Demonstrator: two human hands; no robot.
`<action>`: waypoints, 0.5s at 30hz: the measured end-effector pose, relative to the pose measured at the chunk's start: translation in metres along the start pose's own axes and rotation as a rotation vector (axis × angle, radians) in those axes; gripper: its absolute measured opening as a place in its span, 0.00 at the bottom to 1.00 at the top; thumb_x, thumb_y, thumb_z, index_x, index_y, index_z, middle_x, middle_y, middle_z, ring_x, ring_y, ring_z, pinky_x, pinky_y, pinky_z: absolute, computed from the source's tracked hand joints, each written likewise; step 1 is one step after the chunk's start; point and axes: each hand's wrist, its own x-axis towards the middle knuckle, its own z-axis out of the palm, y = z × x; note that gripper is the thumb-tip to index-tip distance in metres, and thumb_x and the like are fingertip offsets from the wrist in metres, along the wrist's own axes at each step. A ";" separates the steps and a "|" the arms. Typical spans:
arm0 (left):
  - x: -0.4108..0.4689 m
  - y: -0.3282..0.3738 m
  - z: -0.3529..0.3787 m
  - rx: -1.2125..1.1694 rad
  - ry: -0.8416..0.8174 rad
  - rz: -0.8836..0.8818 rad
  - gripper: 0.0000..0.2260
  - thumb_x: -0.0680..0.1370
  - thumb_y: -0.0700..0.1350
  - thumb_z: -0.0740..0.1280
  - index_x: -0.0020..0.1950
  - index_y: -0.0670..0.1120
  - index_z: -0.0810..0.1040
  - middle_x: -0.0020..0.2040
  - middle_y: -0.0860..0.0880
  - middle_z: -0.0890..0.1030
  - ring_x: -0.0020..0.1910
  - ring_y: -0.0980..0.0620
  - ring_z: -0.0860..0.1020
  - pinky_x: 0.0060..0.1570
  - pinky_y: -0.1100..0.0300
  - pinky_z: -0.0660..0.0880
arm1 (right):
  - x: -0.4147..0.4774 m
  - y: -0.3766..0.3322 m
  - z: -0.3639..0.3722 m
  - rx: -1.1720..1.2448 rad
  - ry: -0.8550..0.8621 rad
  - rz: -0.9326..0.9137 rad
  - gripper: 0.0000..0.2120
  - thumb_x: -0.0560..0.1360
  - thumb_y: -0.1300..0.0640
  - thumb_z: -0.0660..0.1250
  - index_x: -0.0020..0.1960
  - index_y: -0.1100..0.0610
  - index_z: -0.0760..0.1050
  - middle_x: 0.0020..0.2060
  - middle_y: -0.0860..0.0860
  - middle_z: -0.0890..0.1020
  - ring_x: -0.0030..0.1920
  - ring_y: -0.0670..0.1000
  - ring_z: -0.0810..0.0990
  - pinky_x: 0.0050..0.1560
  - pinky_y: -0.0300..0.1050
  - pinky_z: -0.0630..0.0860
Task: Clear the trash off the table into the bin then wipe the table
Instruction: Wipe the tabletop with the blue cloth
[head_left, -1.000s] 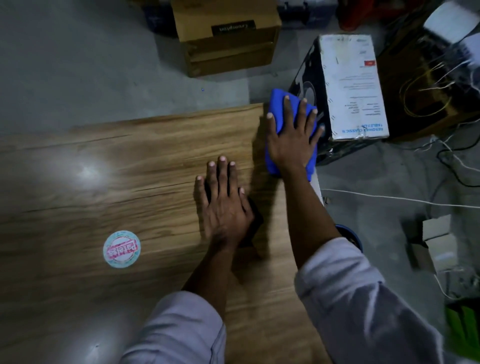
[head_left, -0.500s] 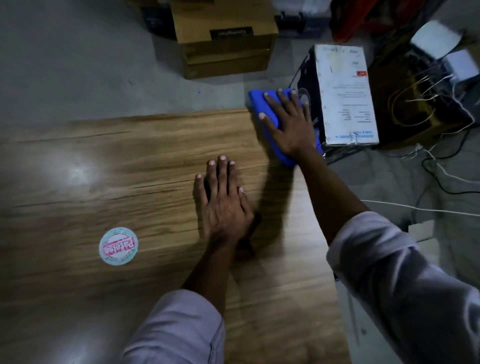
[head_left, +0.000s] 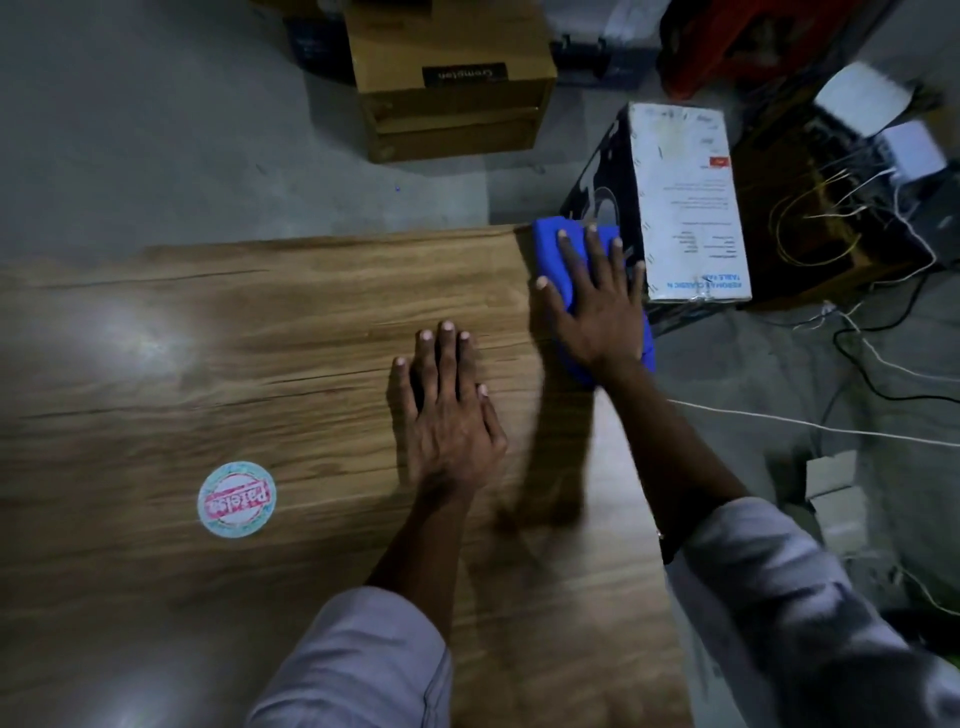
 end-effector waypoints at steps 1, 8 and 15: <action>0.000 -0.001 0.000 0.001 -0.003 -0.006 0.29 0.83 0.51 0.49 0.83 0.44 0.50 0.84 0.44 0.47 0.82 0.45 0.44 0.78 0.39 0.47 | -0.014 -0.013 0.006 -0.044 -0.021 -0.063 0.32 0.82 0.33 0.48 0.83 0.42 0.49 0.83 0.50 0.50 0.82 0.58 0.44 0.80 0.66 0.42; 0.002 0.003 -0.007 -0.027 0.020 -0.042 0.29 0.82 0.51 0.53 0.81 0.40 0.57 0.83 0.42 0.53 0.82 0.45 0.49 0.78 0.41 0.50 | -0.013 -0.001 0.003 -0.086 -0.105 -0.482 0.32 0.82 0.33 0.52 0.83 0.43 0.52 0.83 0.48 0.53 0.83 0.54 0.45 0.79 0.66 0.46; 0.001 0.001 -0.010 -0.050 0.012 -0.056 0.29 0.81 0.50 0.55 0.80 0.40 0.60 0.82 0.42 0.56 0.82 0.45 0.50 0.79 0.41 0.50 | -0.027 -0.042 0.012 -0.083 -0.133 -0.417 0.33 0.82 0.33 0.48 0.83 0.45 0.50 0.83 0.51 0.50 0.82 0.57 0.44 0.79 0.66 0.46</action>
